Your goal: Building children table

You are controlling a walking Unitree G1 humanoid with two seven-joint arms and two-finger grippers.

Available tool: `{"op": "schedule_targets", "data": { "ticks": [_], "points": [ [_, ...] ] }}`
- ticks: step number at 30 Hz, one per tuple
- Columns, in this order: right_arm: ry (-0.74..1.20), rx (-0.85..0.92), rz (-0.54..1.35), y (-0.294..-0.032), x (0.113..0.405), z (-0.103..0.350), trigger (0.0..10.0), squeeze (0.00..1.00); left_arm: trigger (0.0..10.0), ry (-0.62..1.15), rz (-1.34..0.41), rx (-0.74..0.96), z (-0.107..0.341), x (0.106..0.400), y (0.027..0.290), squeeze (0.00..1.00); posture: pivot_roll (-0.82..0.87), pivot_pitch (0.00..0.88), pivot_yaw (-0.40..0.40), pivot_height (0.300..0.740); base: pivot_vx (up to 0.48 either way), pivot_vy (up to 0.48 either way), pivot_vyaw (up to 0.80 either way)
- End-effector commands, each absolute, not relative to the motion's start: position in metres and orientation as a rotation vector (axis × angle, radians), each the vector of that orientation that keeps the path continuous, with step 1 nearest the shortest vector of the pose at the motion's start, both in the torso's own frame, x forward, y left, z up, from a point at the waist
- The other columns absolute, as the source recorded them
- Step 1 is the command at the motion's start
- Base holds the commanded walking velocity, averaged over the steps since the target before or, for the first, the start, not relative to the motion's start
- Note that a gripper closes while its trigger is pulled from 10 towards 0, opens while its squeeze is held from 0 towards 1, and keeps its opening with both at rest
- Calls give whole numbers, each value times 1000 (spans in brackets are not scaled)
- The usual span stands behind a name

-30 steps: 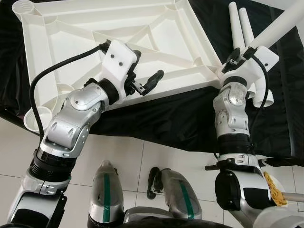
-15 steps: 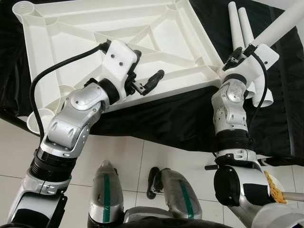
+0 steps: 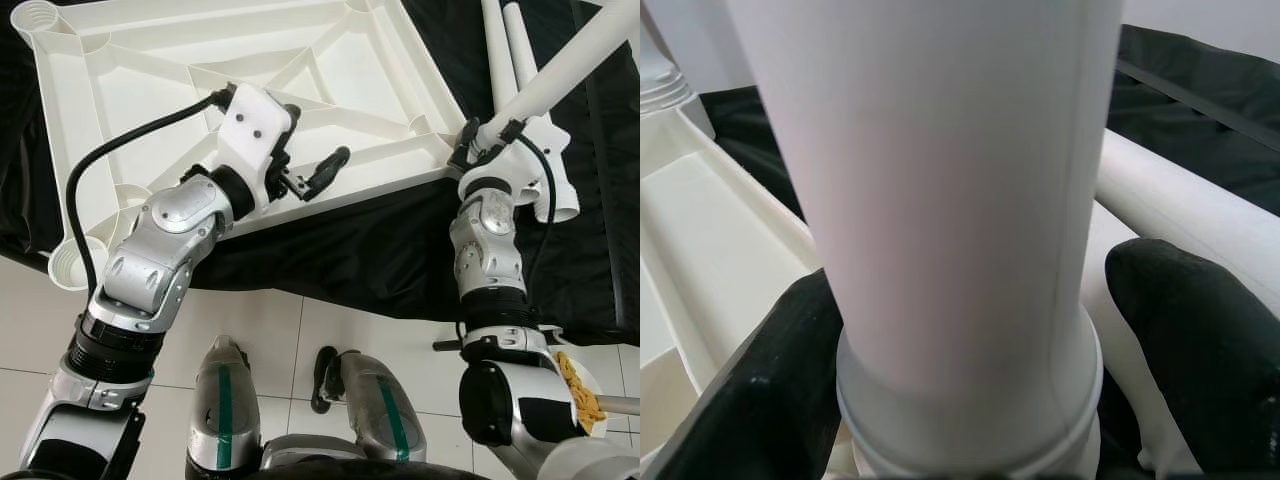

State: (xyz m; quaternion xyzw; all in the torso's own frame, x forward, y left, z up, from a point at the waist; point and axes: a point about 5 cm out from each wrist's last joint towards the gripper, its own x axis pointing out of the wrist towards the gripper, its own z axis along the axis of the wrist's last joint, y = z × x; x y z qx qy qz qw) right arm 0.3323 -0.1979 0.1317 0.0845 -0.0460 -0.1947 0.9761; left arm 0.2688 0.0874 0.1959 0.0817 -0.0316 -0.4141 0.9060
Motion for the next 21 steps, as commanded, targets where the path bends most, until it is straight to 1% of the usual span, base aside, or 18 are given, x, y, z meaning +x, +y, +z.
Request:
{"op": "schedule_targets", "data": {
  "ticks": [1, 2, 3, 4, 7, 9, 21],
  "points": [
    [-76, 165, -413, -207, 328, 125, 10000, 1000, 10000, -69, -893, 169, 197, 265, 83, 0, 151, 93, -103, 740, 0, 0, 0],
    [-80, 165, -386, -208, 329, 126, 10000, 945, 10000, -68, -895, 169, 197, 265, 83, 0, 148, 90, -102, 740, 0, 0, 0],
    [-92, 149, -353, -209, 330, 128, 10000, 0, 10000, -65, -900, 168, 196, 265, 82, 0, 146, 88, -100, 740, 0, 0, 0],
    [-96, 148, -315, -209, 332, 130, 10000, 0, 10000, -61, -905, 169, 195, 264, 81, 0, 146, 88, -100, 740, 0, 0, 0],
    [-108, 133, -283, -209, 333, 133, 10000, 0, 10000, -54, -914, 172, 193, 263, 79, 0, 145, 88, -100, 740, 0, 0, 0],
    [-127, 115, -195, -209, 336, 139, 10000, 0, 10000, -38, -942, 179, 189, 261, 75, 0, 141, 87, -99, 740, 0, 0, 0],
    [-153, 76, 26, -208, 342, 152, 10000, 0, 10000, 1, -1015, 207, 179, 254, 62, 0, 139, 92, -99, 740, 0, 0, 0]
  ]
}}
